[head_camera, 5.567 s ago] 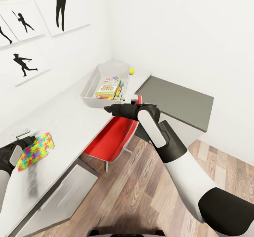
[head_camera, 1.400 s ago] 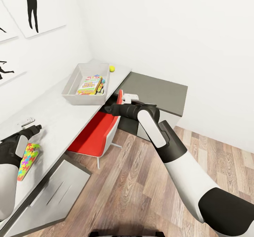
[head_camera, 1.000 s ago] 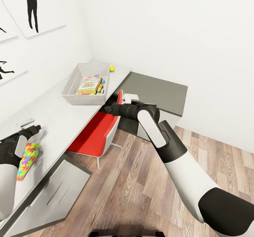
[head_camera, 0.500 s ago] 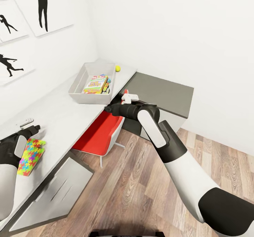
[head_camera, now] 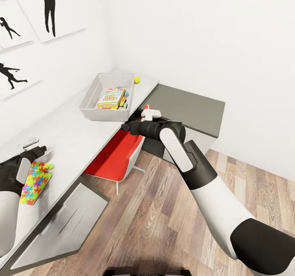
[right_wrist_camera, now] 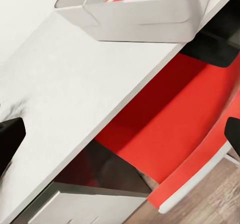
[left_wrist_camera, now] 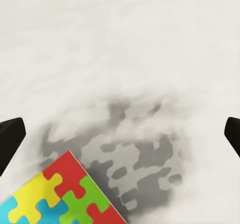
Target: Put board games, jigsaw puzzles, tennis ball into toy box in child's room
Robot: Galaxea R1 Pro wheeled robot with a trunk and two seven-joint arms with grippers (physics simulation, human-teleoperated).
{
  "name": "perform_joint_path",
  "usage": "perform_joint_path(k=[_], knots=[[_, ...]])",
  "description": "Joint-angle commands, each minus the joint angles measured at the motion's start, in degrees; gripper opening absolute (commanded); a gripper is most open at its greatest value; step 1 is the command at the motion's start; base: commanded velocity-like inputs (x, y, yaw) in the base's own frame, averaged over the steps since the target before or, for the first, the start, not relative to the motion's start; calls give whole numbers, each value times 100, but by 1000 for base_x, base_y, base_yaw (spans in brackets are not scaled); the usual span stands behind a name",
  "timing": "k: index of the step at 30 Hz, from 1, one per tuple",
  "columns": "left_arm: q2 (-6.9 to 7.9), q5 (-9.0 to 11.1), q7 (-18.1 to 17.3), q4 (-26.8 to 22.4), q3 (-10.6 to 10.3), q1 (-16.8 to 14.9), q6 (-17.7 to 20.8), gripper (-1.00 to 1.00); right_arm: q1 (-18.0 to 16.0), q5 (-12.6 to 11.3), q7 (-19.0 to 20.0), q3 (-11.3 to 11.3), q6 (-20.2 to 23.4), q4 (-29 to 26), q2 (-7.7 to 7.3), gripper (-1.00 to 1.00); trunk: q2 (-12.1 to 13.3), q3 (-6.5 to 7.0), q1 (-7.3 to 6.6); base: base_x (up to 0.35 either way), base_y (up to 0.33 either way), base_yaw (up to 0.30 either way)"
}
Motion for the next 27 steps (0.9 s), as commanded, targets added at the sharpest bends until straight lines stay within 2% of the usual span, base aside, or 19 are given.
perform_joint_path(k=[1, 9, 18, 27], knots=[[3, 61, 32, 0, 0, -3, 31, 100, -6, -59, -60, 4, 10, -5, 0, 100, -10, -9, 3, 0, 0, 0], [47, 56, 41, 132, 11, -3, 28, 100, -6, -65, -60, 4, 10, -6, 0, 100, -10, -9, 3, 0, 0, 0], [303, 46, 43, 564, 21, -3, 7, 100, -6, -73, -60, 4, 10, -5, 0, 100, -10, -9, 3, 0, 0, 0], [331, 41, 43, 635, 12, -3, -6, 100, -6, -75, -60, 4, 6, -4, 0, 100, -10, -16, 3, 0, 0, 18]])
